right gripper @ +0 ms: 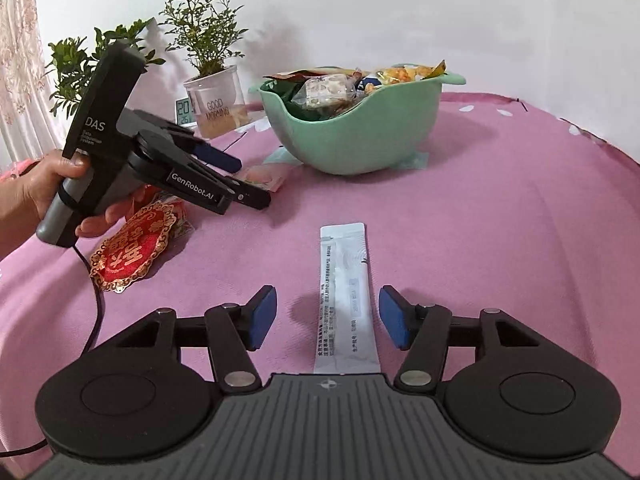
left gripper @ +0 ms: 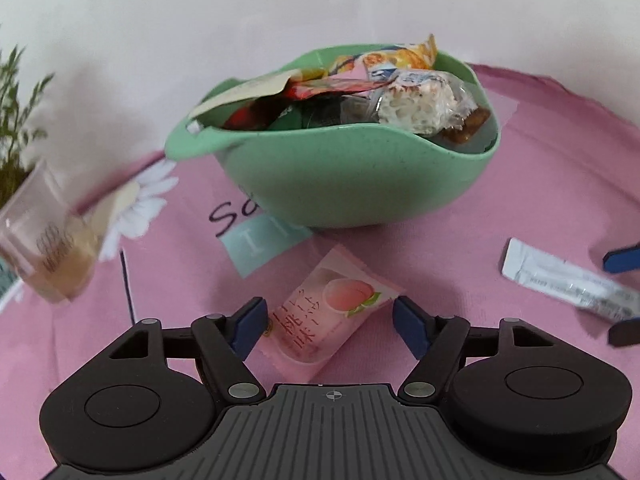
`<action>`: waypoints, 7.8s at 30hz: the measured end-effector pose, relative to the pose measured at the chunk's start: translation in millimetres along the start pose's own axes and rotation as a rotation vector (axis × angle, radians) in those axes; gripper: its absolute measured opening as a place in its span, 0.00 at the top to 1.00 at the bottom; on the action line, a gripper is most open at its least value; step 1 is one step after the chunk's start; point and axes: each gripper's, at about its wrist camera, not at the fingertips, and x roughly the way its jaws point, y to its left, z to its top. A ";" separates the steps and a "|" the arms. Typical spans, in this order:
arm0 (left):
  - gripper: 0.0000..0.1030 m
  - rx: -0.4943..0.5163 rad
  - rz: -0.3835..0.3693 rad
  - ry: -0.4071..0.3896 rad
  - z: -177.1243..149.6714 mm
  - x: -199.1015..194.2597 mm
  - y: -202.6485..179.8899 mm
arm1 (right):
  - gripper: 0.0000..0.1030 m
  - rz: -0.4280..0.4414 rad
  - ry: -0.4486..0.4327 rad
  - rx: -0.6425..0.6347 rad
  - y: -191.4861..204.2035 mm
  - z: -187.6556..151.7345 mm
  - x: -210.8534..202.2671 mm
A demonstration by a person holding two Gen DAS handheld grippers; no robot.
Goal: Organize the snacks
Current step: 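Grasp the pink peach candy with the left tool while the right tool grasps the white stick packet, then carry both packets over the green bowl and open both tools to drop them, then grasp the red-white bag with the left tool while the right tool grasps the red square cake, then carry both items over the green bowl and open both tools to drop them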
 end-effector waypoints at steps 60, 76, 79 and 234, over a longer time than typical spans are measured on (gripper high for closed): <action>0.00 -0.228 0.153 -0.264 30.4 -131.5 -19.5 | 0.68 0.075 -0.276 -0.059 21.1 53.9 -43.7; 0.00 -0.300 0.132 -0.260 105.8 -61.5 -1.9 | 0.68 0.031 -0.322 0.049 -37.8 140.5 48.8; 0.00 -0.313 0.127 -0.251 108.8 -50.0 2.3 | 0.68 0.026 -0.313 0.029 -36.9 141.3 61.9; 0.00 -0.151 0.194 -0.273 92.8 -84.3 1.2 | 0.60 -0.017 -0.345 -0.135 5.9 104.0 -16.1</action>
